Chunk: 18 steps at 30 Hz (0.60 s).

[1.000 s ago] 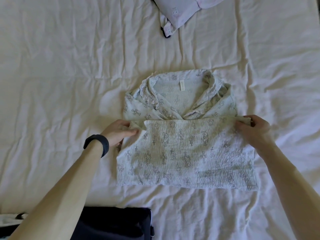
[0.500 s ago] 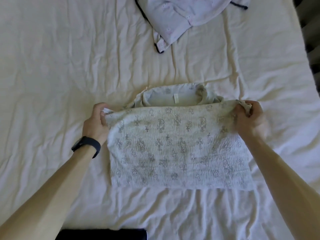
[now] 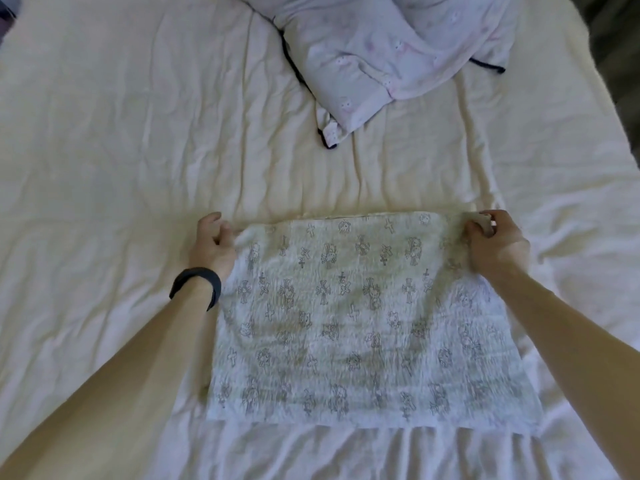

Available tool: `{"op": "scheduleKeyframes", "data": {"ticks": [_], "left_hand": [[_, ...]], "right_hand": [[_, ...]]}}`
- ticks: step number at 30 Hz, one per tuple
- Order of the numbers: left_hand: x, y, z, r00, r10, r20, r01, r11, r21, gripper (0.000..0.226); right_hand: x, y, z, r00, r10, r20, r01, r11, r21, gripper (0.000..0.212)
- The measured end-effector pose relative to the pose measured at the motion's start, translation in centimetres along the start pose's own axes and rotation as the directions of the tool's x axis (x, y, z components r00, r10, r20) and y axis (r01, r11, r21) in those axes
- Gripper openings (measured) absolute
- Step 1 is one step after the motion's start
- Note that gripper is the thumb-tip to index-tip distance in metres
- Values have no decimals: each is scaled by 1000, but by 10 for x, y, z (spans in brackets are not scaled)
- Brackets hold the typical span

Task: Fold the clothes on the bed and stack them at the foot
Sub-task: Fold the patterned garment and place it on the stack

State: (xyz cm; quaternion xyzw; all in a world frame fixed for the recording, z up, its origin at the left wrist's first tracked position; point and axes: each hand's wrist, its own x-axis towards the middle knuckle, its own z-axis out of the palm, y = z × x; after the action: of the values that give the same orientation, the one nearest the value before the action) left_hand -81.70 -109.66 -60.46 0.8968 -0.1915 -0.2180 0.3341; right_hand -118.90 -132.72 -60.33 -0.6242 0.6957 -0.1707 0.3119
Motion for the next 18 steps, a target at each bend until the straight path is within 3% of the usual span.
{"op": "scheduleKeyframes", "data": {"ticks": [4,6,9,11,15,18], "left_hand": [[-2,-3,-8,982,22,186,-43,993,106,39],[0,-3,-14,990,91,110,-111,974,198,23],[6,9,-18,988,128,-80,-121,989,85,4],[8,14,-16,987,127,-99,-125,992,33,2],[1,14,-7,993,98,-67,-95,994,45,18],[-27,11,2,986,125,-110,-90,956,281,56]], "right_hand": [[-5,-2,1,997,81,4,-79,988,-136,39],[-6,-5,-1,996,83,-10,-84,985,-153,32],[-6,-6,-6,994,84,-75,-90,993,-81,24],[-6,-6,-7,992,72,-104,-78,995,-57,23],[-18,-7,-6,993,53,-104,-54,999,-6,38],[-59,0,-4,982,-121,-142,96,981,-171,64]]}}
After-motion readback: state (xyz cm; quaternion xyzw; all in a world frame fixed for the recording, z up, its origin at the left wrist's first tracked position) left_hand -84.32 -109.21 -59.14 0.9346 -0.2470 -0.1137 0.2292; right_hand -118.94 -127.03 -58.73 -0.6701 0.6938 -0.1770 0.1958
